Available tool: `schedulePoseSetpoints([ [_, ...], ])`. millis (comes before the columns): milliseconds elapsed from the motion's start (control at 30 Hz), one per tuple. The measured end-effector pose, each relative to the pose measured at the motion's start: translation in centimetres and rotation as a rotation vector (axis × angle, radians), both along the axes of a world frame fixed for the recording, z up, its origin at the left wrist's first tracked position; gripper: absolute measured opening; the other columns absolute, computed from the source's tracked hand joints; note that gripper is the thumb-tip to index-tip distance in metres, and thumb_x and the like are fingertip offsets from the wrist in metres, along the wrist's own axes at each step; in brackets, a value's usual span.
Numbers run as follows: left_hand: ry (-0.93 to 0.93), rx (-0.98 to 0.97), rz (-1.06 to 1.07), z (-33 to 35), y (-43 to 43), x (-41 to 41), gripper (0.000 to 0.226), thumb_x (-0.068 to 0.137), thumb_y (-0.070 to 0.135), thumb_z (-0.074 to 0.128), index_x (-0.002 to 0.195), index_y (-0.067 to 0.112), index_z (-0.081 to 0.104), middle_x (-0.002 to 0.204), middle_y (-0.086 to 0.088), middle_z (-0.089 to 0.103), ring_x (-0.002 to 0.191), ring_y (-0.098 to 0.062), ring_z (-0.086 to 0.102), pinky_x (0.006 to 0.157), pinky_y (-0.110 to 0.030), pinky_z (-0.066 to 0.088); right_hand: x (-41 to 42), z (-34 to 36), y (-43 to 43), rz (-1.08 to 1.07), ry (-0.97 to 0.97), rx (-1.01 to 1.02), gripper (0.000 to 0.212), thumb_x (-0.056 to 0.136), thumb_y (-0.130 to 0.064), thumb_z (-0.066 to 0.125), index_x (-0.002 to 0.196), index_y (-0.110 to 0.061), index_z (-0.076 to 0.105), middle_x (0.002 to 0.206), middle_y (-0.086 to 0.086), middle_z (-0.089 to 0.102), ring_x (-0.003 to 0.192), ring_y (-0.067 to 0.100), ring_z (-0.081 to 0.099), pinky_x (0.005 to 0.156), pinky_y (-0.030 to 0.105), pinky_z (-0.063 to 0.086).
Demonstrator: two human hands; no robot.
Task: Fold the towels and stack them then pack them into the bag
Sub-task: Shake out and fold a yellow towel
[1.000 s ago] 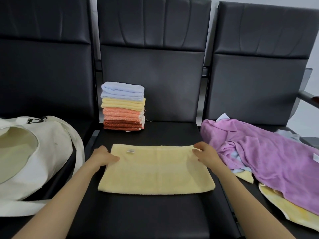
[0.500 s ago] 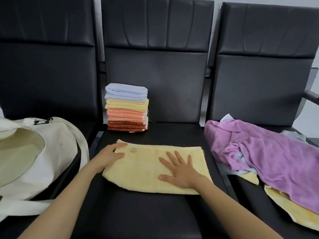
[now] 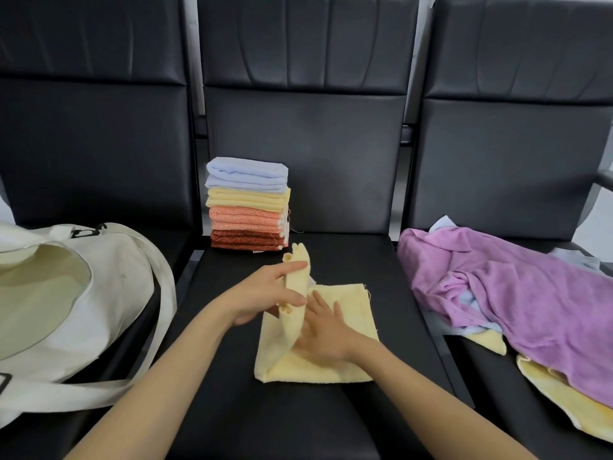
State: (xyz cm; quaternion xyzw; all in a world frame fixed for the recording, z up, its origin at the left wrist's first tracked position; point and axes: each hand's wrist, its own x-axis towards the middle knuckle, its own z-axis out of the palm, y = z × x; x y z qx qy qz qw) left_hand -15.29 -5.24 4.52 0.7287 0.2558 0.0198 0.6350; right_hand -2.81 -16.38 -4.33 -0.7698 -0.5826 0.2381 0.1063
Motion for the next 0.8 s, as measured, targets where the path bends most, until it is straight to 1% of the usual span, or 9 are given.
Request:
schedulePoseSetpoints([
  [33,0.011,0.007,0.008,-0.1,-0.3,0.2,0.071,0.083,0.002,0.068,0.144,0.029,0.042,0.118,-0.001,0.061,0.094,-0.017,0.066,0.071,-0.028,0.055,0.8,0.6,-0.1,-0.064,0.095,0.099,0.058,0.096,-0.041,0.048,0.149,-0.029,0.029,0.157,0.001,0.026,0.146,0.022,0.017,0.118,0.044,0.017],
  [100,0.016,0.007,0.032,-0.2,-1.0,0.8,0.07,0.084,0.001,0.066,0.144,0.026,0.041,0.112,-0.002,0.063,0.084,-0.015,0.066,0.06,-0.022,0.052,3.0,2.0,-0.8,-0.338,0.282,0.256,0.028,0.096,-0.021,0.051,0.122,-0.019,0.061,0.123,0.003,0.061,0.116,0.021,0.056,0.099,0.035,0.045],
  [200,0.021,0.029,0.029,-0.4,-2.4,2.2,0.07,0.085,0.0,0.065,0.145,0.023,0.039,0.115,-0.006,0.06,0.078,-0.013,0.065,0.054,-0.019,0.051,6.0,3.8,-3.4,-0.694,0.774,0.229,0.021,0.098,-0.022,0.051,0.104,-0.009,0.066,0.097,0.01,0.067,0.083,0.023,0.065,0.077,0.038,0.058],
  [300,0.008,0.052,-0.024,-1.4,-4.3,3.7,0.072,0.085,0.002,0.067,0.147,0.023,0.035,0.114,0.003,0.056,0.078,-0.007,0.062,0.054,-0.017,0.05,7.3,4.2,-5.5,-0.743,1.079,0.047,0.039,0.1,-0.036,0.047,0.115,-0.002,0.062,0.109,0.02,0.068,0.094,0.032,0.069,0.076,0.04,0.058],
  [433,-0.061,-0.031,-0.103,-3.5,-5.9,4.9,0.074,0.09,0.005,0.062,0.151,0.028,0.027,0.147,0.002,0.04,0.09,-0.009,0.065,0.064,-0.02,0.054,7.9,2.8,-5.7,-0.786,1.158,0.023,0.054,0.099,-0.048,0.04,0.121,-0.003,0.057,0.102,0.016,0.069,0.089,0.028,0.07,0.076,0.042,0.058],
  [533,-0.103,-0.149,-0.091,-4.2,-6.0,4.9,0.068,0.096,0.012,0.057,0.152,0.031,0.024,0.144,0.009,0.032,0.101,-0.018,0.067,0.071,-0.03,0.058,8.4,2.7,-5.7,-0.76,1.16,0.004,0.055,0.098,-0.055,0.038,0.12,-0.009,0.06,0.096,0.011,0.071,0.082,0.023,0.07,0.071,0.036,0.056],
  [600,-0.119,-0.14,-0.048,-4.2,-5.5,4.7,0.054,0.099,0.015,0.052,0.148,0.027,0.034,0.141,0.009,0.036,0.106,-0.018,0.064,0.075,-0.032,0.058,8.1,2.7,-5.6,-0.721,1.114,-0.007,0.04,0.097,-0.044,0.05,0.119,-0.014,0.061,0.098,0.007,0.072,0.085,0.021,0.07,0.074,0.037,0.056],
  [700,-0.058,0.18,0.055,-4.5,-4.3,4.0,0.036,0.1,0.016,0.047,0.133,0.026,0.053,0.14,0.005,0.049,0.117,-0.011,0.056,0.096,-0.029,0.049,7.8,2.4,-5.3,-0.596,0.989,-0.028,0.041,0.087,-0.01,0.068,0.125,-0.019,0.054,0.117,0.004,0.068,0.106,0.022,0.066,0.091,0.043,0.054],
  [800,0.03,0.585,0.043,-5.6,-3.2,3.1,0.039,0.102,0.021,0.043,0.14,0.023,0.047,0.151,0.006,0.038,0.14,-0.012,0.031,0.11,-0.023,0.023,7.7,3.0,-5.2,-0.611,0.899,0.003,0.057,0.082,0.003,0.065,0.131,-0.017,0.043,0.125,0.006,0.06,0.113,0.026,0.061,0.094,0.049,0.052],
])
